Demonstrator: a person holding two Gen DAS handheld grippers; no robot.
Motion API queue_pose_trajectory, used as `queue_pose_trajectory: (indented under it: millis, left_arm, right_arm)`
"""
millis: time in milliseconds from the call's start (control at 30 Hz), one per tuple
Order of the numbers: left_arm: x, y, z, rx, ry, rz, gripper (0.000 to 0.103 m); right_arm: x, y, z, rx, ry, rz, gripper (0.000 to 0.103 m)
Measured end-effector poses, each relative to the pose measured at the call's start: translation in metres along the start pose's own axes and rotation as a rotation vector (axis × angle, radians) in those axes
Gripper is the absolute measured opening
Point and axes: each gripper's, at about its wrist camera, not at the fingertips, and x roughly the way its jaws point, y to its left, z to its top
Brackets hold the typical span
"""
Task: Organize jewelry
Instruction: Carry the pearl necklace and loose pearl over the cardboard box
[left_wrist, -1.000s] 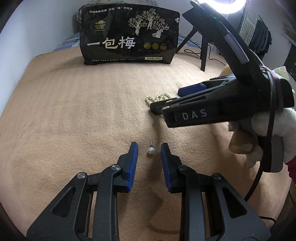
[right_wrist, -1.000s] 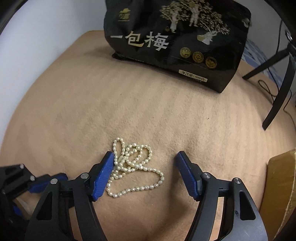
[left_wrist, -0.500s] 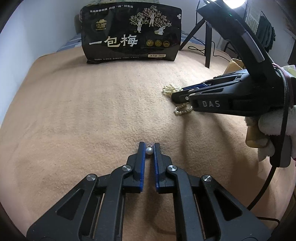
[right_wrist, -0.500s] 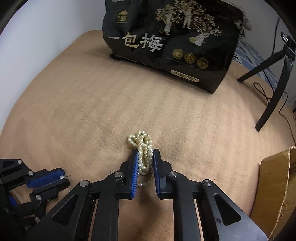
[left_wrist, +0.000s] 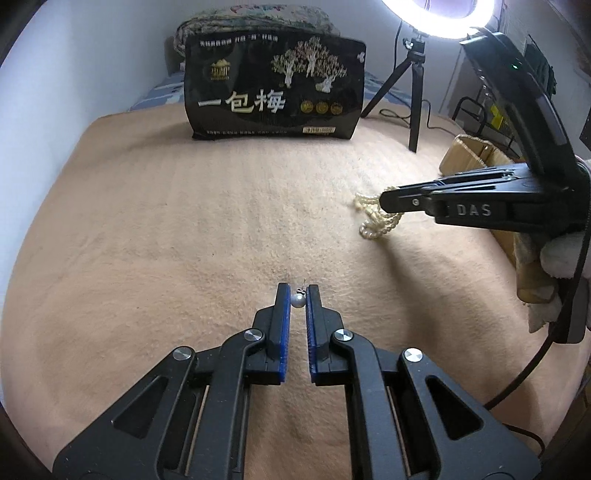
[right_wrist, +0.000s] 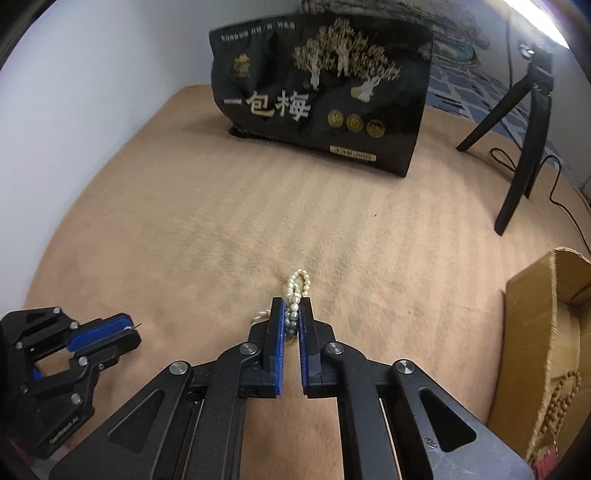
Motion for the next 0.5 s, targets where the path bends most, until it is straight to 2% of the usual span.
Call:
queue_pose_trajectory:
  millis: [500]
  left_arm:
    - [-0.059,-0.036,0.004,0.026,-0.085,-0.029,0.006]
  right_arm:
    - [-0.088,-0.007,-0.019,0.036,-0.133,0.069,0.005]
